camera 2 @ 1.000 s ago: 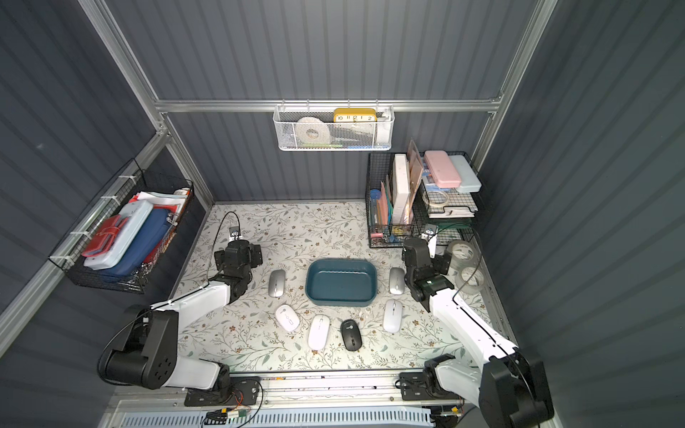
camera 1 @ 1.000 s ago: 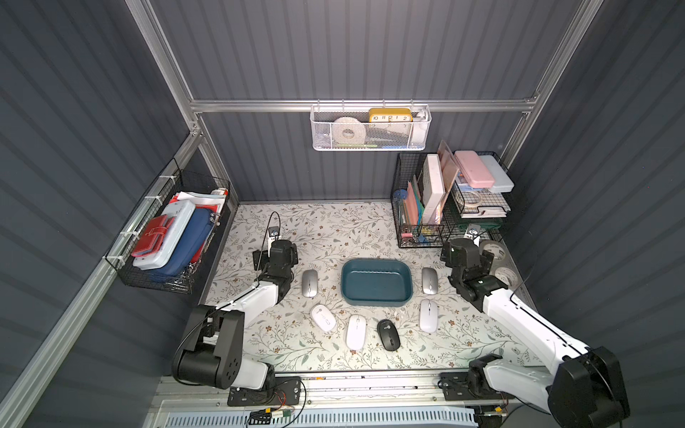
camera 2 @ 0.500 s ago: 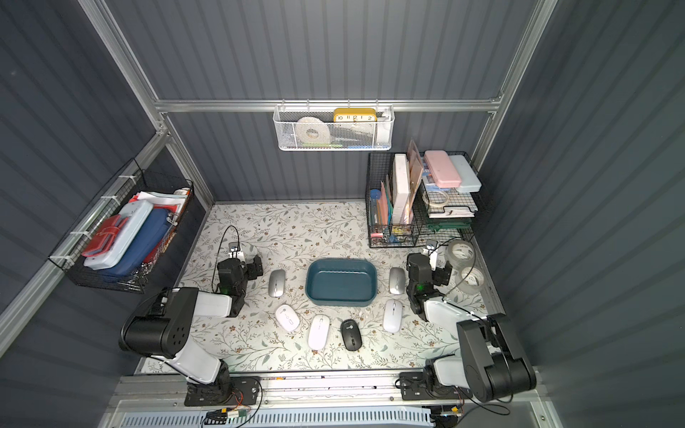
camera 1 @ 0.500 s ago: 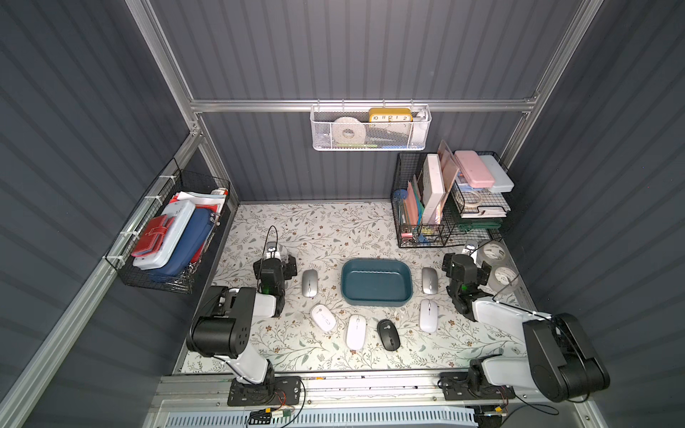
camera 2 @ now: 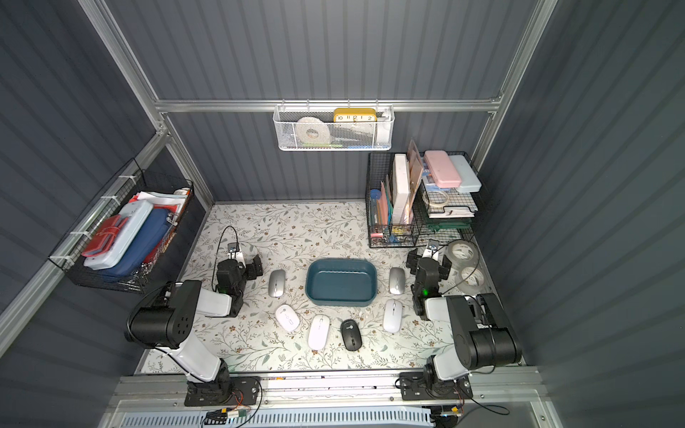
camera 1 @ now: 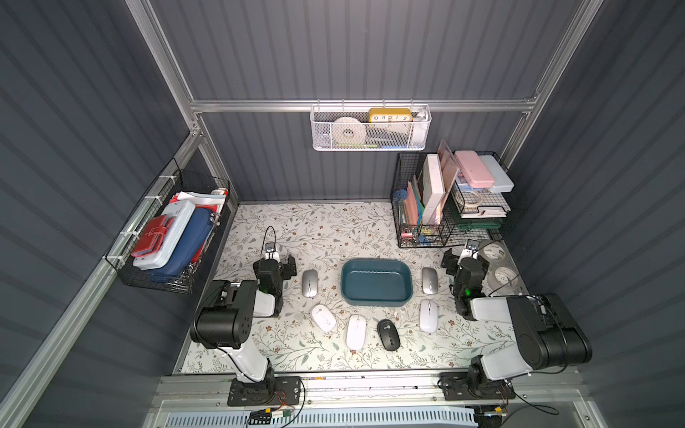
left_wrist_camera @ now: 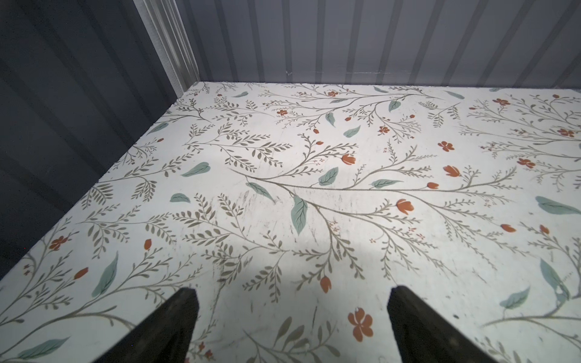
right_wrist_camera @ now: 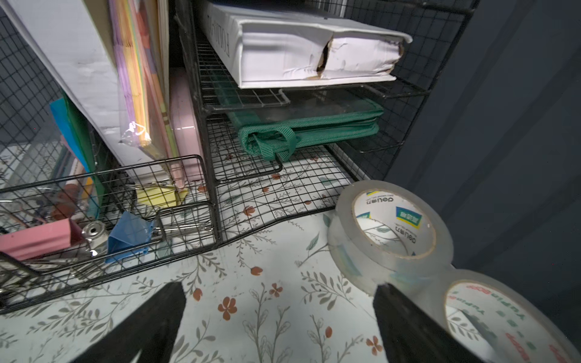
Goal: Take out the mouse from the storage box
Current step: Reset both arms
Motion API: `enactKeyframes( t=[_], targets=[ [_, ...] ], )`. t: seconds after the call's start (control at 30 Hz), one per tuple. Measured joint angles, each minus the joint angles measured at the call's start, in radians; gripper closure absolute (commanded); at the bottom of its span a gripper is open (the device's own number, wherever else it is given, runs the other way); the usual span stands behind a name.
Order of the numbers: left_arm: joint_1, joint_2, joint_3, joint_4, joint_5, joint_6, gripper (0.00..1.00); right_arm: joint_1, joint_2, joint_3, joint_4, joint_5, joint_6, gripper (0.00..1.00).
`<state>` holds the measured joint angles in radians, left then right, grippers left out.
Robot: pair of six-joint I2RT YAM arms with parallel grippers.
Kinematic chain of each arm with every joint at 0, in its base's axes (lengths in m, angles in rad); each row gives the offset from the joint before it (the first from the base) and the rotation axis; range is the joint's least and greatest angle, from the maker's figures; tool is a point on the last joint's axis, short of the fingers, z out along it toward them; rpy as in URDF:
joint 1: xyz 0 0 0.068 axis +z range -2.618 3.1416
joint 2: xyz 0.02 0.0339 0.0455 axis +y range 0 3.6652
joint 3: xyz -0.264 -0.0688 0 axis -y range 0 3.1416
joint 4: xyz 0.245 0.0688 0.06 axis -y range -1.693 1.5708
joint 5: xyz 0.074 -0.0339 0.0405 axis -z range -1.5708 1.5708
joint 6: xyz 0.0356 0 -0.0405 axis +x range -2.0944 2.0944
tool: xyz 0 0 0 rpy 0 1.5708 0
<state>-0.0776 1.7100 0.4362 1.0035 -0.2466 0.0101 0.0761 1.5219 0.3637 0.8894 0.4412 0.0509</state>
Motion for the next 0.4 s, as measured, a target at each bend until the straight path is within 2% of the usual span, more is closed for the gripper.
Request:
enactKeyframes(
  t=[0.07,0.2,0.4],
  targets=[
    [0.0,0.0,0.0,0.0,0.001,0.0,0.01,-0.016,0.035,-0.001,0.049,-0.031,0.001,0.01],
    [0.0,0.0,0.0,0.0,0.001,0.0,0.01,-0.027,0.024,0.001,0.004,-0.059,0.013,0.01],
    [0.027,0.0,0.021,-0.011,0.043,-0.004,0.01,-0.027,0.032,0.002,0.037,-0.075,0.013,0.01]
  ],
)
